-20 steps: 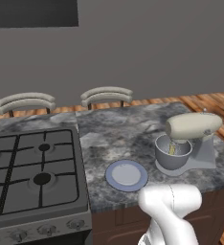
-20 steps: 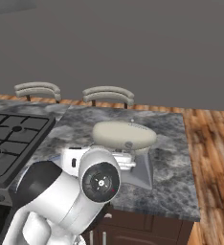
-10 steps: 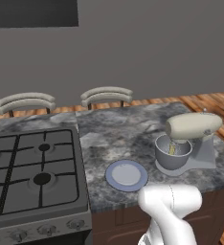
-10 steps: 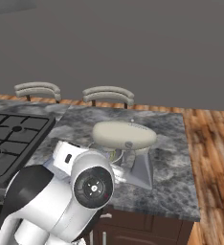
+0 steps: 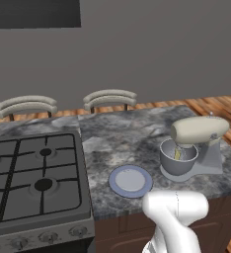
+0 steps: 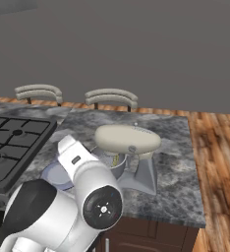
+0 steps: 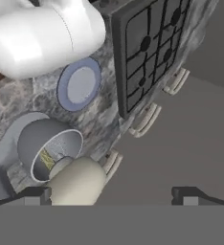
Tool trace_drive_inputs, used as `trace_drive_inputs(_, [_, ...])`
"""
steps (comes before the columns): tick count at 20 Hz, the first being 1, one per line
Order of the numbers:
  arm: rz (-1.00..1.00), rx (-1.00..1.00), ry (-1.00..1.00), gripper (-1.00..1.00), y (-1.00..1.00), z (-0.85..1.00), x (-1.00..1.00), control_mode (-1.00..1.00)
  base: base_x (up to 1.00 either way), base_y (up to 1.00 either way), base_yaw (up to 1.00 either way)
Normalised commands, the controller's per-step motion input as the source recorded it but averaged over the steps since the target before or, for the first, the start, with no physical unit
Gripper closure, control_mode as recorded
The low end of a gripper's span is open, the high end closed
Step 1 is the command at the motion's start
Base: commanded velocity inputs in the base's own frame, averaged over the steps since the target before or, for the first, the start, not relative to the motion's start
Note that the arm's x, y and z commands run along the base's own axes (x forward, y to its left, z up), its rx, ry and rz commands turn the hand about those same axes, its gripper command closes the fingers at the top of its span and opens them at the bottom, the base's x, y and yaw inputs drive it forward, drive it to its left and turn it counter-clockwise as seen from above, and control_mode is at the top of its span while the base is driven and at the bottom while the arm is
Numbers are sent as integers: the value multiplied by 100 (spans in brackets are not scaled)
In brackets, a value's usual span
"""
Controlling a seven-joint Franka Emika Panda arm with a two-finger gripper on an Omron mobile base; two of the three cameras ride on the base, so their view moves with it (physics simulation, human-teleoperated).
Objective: Add butter and sugar cubes to the stand mixer bowl and then turn on the stand mixer to begin making frosting.
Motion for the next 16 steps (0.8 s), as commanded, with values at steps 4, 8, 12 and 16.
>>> trace_drive_inputs(4, [-32, 45, -7, -100, 30, -50, 0, -100, 0, 0, 0])
trace_drive_inputs(8, [-37, 45, -4, -100, 24, -62, 0, -100, 0, 0, 0])
trace_drive_inputs(12, [-41, 41, -5, -100, 31, -50, 4, -100, 0, 0, 0])
trace_drive_inputs(16, [-39, 38, -7, -100, 35, -39, 13, -100, 0, 0, 0])
